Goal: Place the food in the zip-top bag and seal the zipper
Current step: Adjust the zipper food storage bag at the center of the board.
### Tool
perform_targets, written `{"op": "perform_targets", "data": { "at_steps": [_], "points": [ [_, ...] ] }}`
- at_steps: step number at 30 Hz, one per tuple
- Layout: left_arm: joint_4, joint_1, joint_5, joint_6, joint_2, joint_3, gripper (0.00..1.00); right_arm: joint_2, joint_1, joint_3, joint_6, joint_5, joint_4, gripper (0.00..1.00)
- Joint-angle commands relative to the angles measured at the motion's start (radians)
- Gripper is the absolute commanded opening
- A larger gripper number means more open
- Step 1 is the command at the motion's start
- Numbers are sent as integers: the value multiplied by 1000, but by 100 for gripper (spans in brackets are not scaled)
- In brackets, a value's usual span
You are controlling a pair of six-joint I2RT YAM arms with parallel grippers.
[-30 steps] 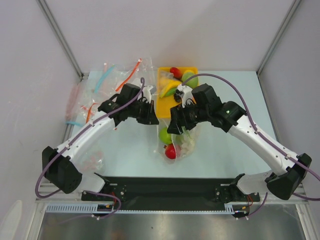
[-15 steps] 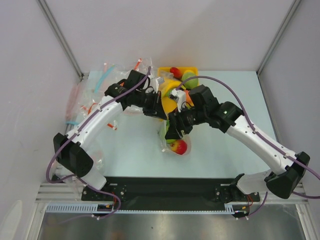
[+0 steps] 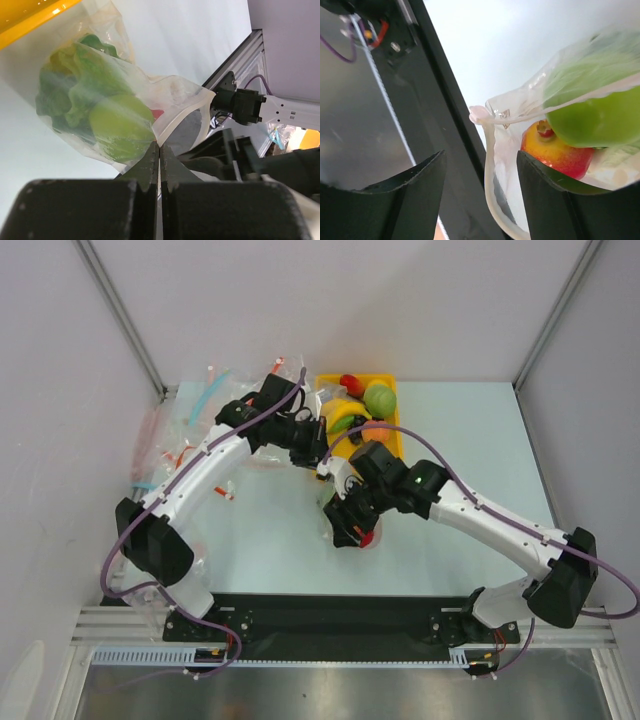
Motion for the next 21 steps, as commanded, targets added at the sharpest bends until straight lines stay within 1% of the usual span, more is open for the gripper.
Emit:
{"op": "perform_targets", "data": {
  "at_steps": [1, 5, 7, 8, 9, 10, 11, 12, 13, 14, 15, 16, 18, 19, 21],
  "points": [
    [37, 3, 37, -30, 1, 50, 0, 0, 41, -56, -49, 116, 44, 64],
    [49, 3, 35, -36, -2, 39, 0, -1, 52, -104, -40, 210, 114, 64],
    [52, 3, 34, -36, -5, 35, 0, 9, 55, -121, -37, 233, 148, 59],
    [55, 3, 34, -36, -5, 35, 0, 16, 55, -122, -35, 244, 157, 55],
    [57, 3, 32, -36, -7, 35, 0, 19, 55, -122, -32, 247, 171, 42],
    [58, 3, 34, -36, -8, 33, 0, 23, 55, -115, -31, 247, 176, 34],
    [67, 3, 37, -36, -8, 29, 0, 29, 56, -109, -29, 235, 179, 16],
    [70, 3, 38, -36, -10, 27, 0, 32, 55, -102, -28, 228, 183, 6],
    [74, 3, 38, -36, -14, 24, 0, 36, 53, -90, -23, 219, 180, 0],
    [78, 3, 38, -36, -19, 16, 1, 39, 52, -75, -22, 193, 180, 0],
    [84, 3, 34, -36, -22, 13, 5, 39, 50, -70, -17, 182, 182, 0],
    [87, 6, 31, -27, -27, 10, 16, 37, 50, -69, -6, 175, 185, 0],
    [90, 14, 14, -7, -47, 4, 25, 33, 42, -82, 6, 141, 211, 0],
    [90, 34, 8, 10, -66, -4, 40, 33, 33, -89, 24, 112, 217, 0],
    [104, 62, 21, 16, -96, -23, 57, 36, 18, -90, 44, 77, 238, 0]
  ]
}}
